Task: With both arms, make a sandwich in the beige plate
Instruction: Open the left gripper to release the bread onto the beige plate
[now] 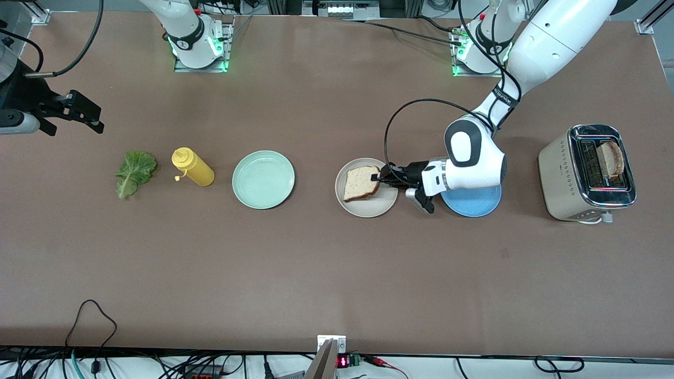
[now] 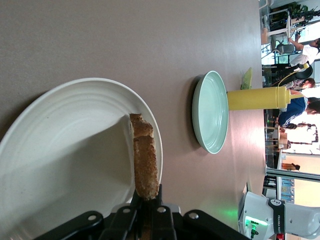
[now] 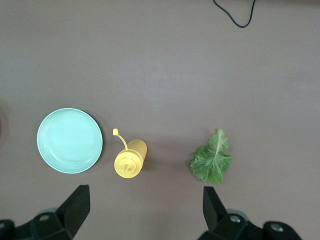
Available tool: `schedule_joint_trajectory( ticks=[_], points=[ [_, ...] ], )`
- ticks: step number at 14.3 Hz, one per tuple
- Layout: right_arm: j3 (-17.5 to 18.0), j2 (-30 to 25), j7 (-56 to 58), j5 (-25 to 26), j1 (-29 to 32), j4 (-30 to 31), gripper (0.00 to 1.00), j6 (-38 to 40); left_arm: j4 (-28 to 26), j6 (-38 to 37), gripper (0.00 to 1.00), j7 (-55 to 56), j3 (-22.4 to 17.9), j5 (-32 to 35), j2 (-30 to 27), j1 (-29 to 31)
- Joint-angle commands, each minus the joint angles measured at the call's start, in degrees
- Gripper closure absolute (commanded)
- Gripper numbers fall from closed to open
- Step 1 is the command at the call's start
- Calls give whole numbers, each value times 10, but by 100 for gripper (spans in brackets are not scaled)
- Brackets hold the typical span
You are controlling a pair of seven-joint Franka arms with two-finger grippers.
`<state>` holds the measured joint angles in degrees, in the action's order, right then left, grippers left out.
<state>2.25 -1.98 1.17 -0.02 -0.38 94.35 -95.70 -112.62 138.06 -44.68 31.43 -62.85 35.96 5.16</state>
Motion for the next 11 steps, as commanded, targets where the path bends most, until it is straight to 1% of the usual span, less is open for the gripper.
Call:
schedule_joint_trajectory(
  ticks=[1,3,5,7,9,10,11],
  points=[
    [0,-7,1,3,-1,3,0,-1,-2,2,0,-23,3,-20,1,0],
    [1,-7,2,3,-1,3,0,-1,-1,2,0,-22,2,-17,-7,3],
    [0,-7,1,2,-1,3,0,-1,-4,-2,0,-18,-1,-10,-36,4],
    [0,-7,1,2,-1,3,0,-1,-3,-30,0,-18,-5,3,-48,6],
    [0,-7,2,2,-1,2,0,-1,5,-61,0,-17,-7,82,-51,28],
    [0,-7,2,2,-1,2,0,-1,9,-81,0,-16,-5,105,-55,43],
    [0,-7,1,2,-1,2,0,-1,11,-106,0,-16,-8,114,-60,48]
  ],
)
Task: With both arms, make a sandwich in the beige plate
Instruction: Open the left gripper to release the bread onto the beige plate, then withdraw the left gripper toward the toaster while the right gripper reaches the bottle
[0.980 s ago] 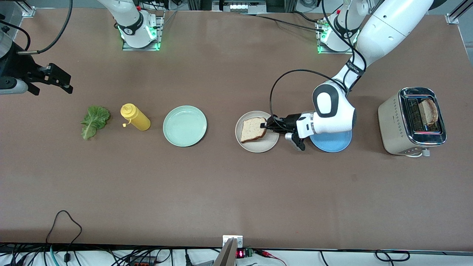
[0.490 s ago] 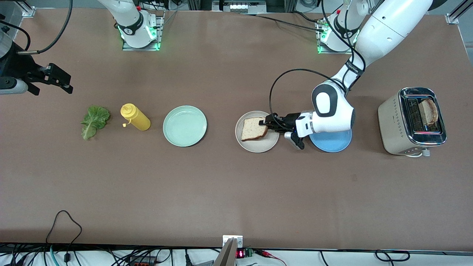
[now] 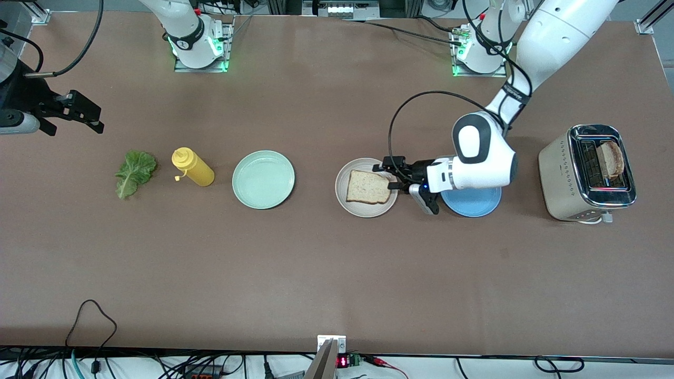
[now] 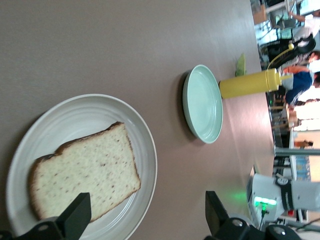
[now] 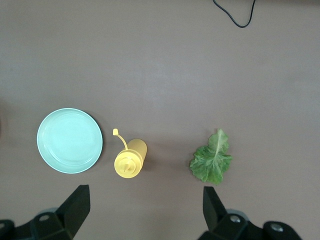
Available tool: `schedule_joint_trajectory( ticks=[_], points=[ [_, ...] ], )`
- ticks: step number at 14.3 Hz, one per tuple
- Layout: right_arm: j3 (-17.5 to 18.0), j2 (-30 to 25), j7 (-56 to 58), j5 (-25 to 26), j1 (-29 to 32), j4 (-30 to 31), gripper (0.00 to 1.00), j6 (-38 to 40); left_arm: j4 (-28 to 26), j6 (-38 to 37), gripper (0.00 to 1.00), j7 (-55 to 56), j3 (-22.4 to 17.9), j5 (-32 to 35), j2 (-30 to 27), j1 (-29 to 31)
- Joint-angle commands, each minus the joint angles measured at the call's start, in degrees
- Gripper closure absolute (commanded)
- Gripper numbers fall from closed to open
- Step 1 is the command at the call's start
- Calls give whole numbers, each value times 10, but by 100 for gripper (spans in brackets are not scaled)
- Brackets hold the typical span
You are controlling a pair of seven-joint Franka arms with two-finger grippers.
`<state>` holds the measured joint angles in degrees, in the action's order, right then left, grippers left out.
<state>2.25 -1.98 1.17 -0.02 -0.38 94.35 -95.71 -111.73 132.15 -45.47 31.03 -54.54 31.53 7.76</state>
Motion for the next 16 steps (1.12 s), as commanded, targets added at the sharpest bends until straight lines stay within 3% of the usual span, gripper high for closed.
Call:
schedule_joint_trajectory(
  ticks=[1,5,9,13,16],
  points=[
    [0,-7,1,2,-1,2,0,-1,3,-65,0,-6,-5,33,-23,23],
    [0,-7,1,-2,0,-1,0,1,13,-80,0,20,-9,100,-50,30],
    [1,-6,12,-5,0,-2,0,5,112,-218,0,142,-9,272,-49,38],
    [-4,-5,72,-6,3,3,0,32,172,-334,0,218,-10,376,-51,39],
    [-15,-6,140,-54,11,21,0,30,240,-449,0,256,-10,457,-51,51]
  ],
)
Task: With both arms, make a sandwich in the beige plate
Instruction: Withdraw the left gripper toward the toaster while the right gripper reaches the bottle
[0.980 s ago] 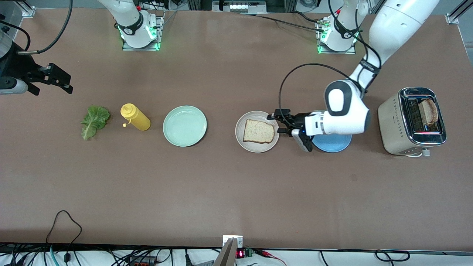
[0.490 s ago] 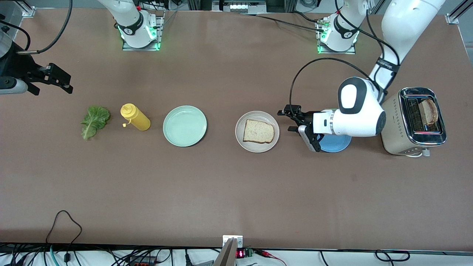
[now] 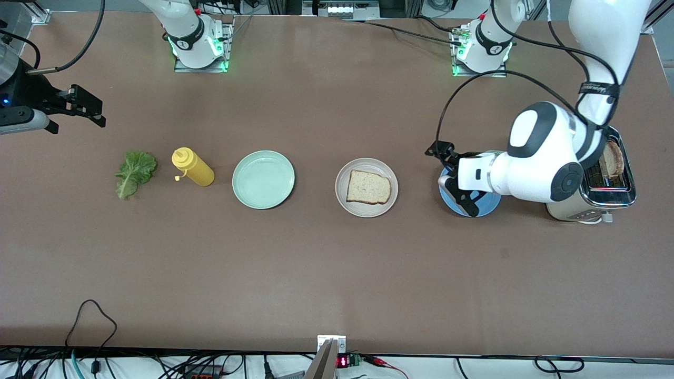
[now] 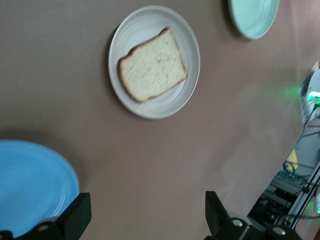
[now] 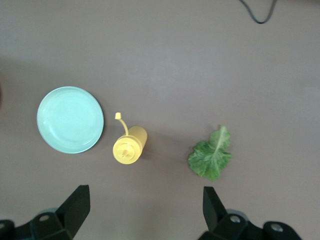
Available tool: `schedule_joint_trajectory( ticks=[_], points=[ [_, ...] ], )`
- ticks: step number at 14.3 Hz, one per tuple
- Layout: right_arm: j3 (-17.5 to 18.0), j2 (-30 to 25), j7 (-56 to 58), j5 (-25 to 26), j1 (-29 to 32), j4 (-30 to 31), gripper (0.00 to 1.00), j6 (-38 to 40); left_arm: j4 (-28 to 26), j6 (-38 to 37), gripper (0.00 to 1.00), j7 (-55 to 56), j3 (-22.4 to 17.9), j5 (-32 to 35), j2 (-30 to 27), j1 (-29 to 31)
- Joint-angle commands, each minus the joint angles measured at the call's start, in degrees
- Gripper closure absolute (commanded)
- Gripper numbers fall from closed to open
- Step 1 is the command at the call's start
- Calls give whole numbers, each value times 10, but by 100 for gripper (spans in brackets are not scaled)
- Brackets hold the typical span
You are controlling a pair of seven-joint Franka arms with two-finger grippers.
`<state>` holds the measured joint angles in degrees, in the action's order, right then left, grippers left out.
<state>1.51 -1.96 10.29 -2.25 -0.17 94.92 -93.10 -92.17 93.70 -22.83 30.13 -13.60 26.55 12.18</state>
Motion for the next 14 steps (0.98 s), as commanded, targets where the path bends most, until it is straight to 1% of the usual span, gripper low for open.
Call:
schedule_joint_trajectory(
  ticks=[1,4,7,8,9,10,11,12,13,14],
  points=[
    [-16,-7,87,-49,10,27,0,-1,65,-88,0,45,-1,72,-1,9],
    [-50,-8,189,-99,11,61,0,-22,137,-168,0,89,2,144,-1,8],
    [-89,-16,283,-157,11,111,0,-52,197,-219,0,107,0,213,-4,2],
    [-99,-26,320,-175,11,140,0,-75,199,-220,0,107,0,232,-18,-1],
    [-106,-35,359,-187,11,165,0,-101,196,-220,0,106,-7,238,-32,-2],
    [-118,-37,399,-200,11,184,0,-114,192,-218,0,101,-49,234,-52,-14],
    [-132,-39,435,-230,11,201,0,-118,188,-217,0,100,-105,226,-68,-54],
    [-147,-39,478,-257,11,220,0,-124,189,-217,0,100,-159,210,-77,-85],
    [-157,-39,528,-278,11,239,0,-141,187,-215,0,99,-207,179,-90,-104],
    [-165,-36,596,-304,11,256,0,-160,178,-206,0,100,-238,151,-111,-109]
  ],
)
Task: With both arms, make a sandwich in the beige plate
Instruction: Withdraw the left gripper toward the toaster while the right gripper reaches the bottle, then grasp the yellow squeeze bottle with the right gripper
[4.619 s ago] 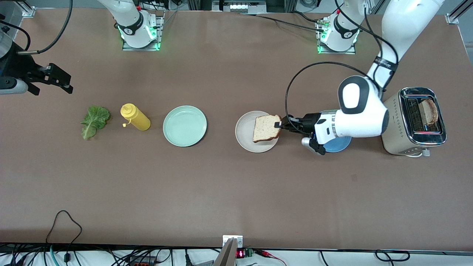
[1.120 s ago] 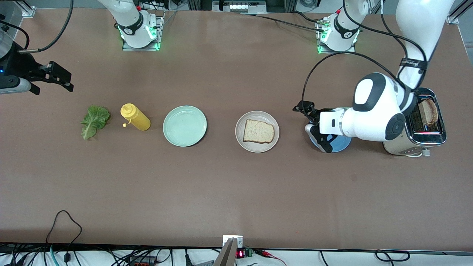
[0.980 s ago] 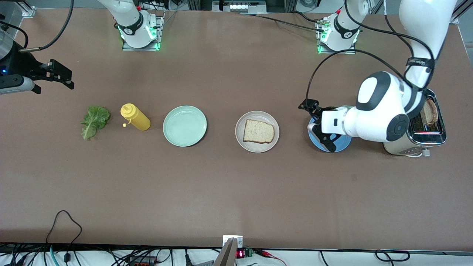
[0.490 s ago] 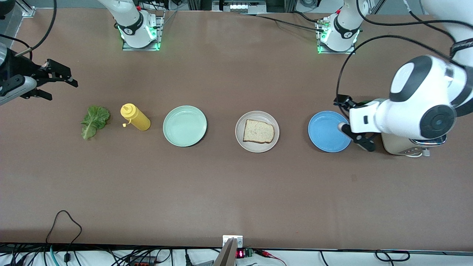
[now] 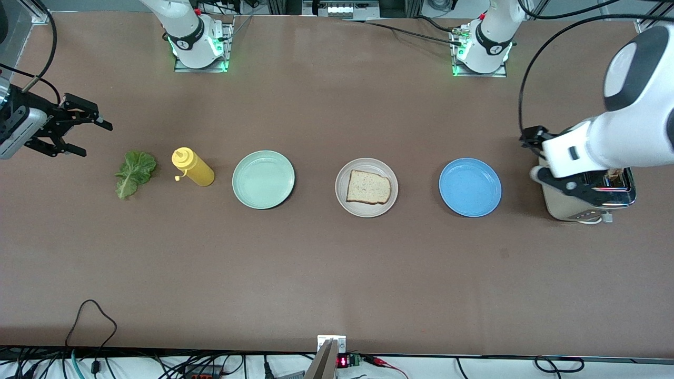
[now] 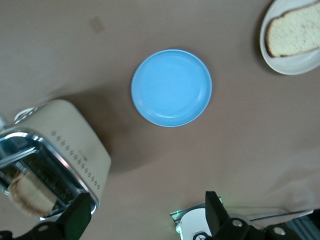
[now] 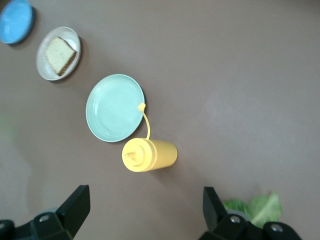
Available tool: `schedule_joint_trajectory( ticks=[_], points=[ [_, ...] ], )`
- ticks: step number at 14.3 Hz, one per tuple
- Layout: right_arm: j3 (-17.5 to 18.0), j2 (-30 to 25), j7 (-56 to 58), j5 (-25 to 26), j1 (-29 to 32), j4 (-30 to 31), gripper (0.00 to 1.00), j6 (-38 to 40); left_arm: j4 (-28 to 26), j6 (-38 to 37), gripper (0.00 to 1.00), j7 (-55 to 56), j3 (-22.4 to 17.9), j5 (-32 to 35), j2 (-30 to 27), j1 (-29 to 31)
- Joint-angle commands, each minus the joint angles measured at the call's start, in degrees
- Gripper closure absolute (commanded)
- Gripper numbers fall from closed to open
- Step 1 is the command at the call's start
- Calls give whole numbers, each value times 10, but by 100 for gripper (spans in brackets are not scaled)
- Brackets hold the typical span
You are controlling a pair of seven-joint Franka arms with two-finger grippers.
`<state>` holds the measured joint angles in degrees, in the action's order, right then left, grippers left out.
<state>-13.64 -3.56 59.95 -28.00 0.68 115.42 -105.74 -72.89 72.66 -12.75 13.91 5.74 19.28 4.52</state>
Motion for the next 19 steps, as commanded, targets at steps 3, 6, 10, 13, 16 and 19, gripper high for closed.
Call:
schedule_joint_trajectory(
  ticks=[3,6,10,13,16,19],
  points=[
    [-20,-6,241,-139,25,99,0,-50,-95,56,0,4,-123,-49,-120,-51],
    [-20,35,377,-233,41,124,0,-49,-187,159,0,1,-166,-57,-182,-59],
    [-20,132,576,-345,64,127,0,-12,-268,199,0,5,-165,-116,-233,-52],
    [-20,220,719,-426,78,126,0,42,-261,207,0,6,-166,-124,-237,-37],
    [-20,295,821,-483,78,126,0,93,-257,205,0,6,-165,-91,-236,-36],
    [-18,350,906,-522,75,122,0,134,-244,199,0,4,-149,-46,-232,-40]
  ],
)
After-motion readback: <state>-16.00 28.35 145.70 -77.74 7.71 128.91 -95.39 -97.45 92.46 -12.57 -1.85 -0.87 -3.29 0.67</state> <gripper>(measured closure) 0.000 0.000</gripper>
